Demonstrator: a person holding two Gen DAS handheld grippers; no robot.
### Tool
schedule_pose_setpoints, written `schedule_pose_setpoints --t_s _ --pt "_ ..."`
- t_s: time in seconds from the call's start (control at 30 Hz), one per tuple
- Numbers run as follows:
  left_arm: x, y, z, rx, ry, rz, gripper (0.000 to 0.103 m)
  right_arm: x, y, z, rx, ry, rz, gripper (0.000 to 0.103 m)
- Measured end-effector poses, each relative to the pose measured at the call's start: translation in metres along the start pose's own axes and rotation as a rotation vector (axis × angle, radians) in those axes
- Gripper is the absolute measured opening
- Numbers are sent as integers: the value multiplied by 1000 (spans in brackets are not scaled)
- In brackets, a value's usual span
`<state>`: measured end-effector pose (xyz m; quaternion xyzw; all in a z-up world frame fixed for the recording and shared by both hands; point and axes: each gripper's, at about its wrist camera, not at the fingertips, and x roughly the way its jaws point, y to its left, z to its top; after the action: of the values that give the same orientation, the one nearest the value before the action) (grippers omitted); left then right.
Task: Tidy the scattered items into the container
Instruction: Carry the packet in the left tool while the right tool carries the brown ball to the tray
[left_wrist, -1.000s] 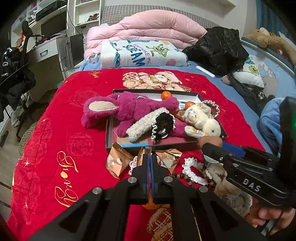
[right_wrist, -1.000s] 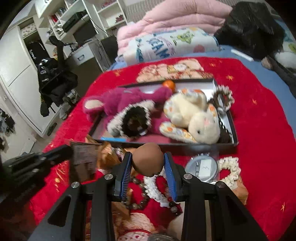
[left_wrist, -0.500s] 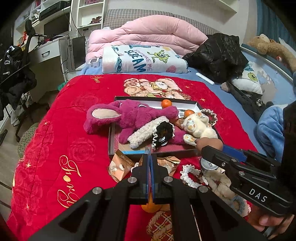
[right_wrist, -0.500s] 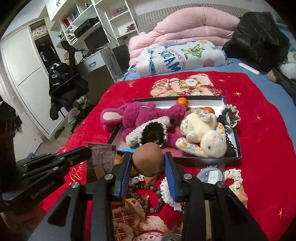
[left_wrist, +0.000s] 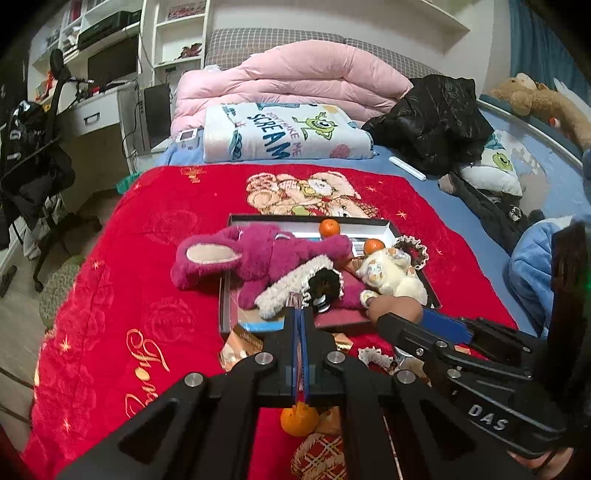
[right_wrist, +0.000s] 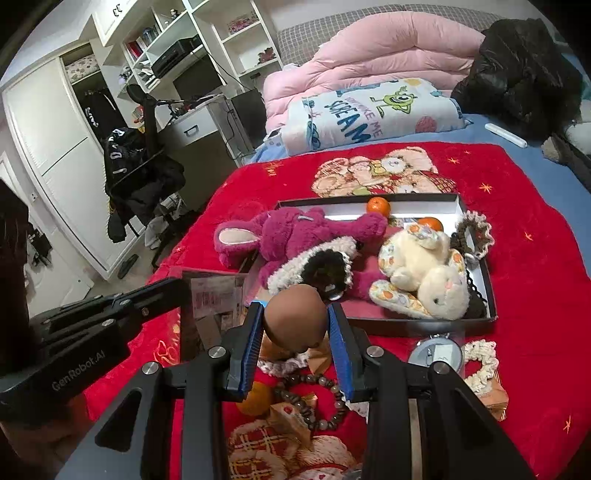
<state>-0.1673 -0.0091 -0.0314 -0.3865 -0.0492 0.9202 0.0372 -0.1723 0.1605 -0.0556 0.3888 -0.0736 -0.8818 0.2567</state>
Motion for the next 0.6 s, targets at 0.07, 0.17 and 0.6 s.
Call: schedule_pose_setpoints --t_s 0.07,0.17,0.6 --pt "-1 1 5 -13 4 -11 2 -3 0 6 22 -5 44 34" --pt "-3 -2 15 10 -2 11 2 -11 4 16 9 -21 48 34" --pt "23 7 60 28 -78 -9 2 -7 8 59 -38 -60 56 34"
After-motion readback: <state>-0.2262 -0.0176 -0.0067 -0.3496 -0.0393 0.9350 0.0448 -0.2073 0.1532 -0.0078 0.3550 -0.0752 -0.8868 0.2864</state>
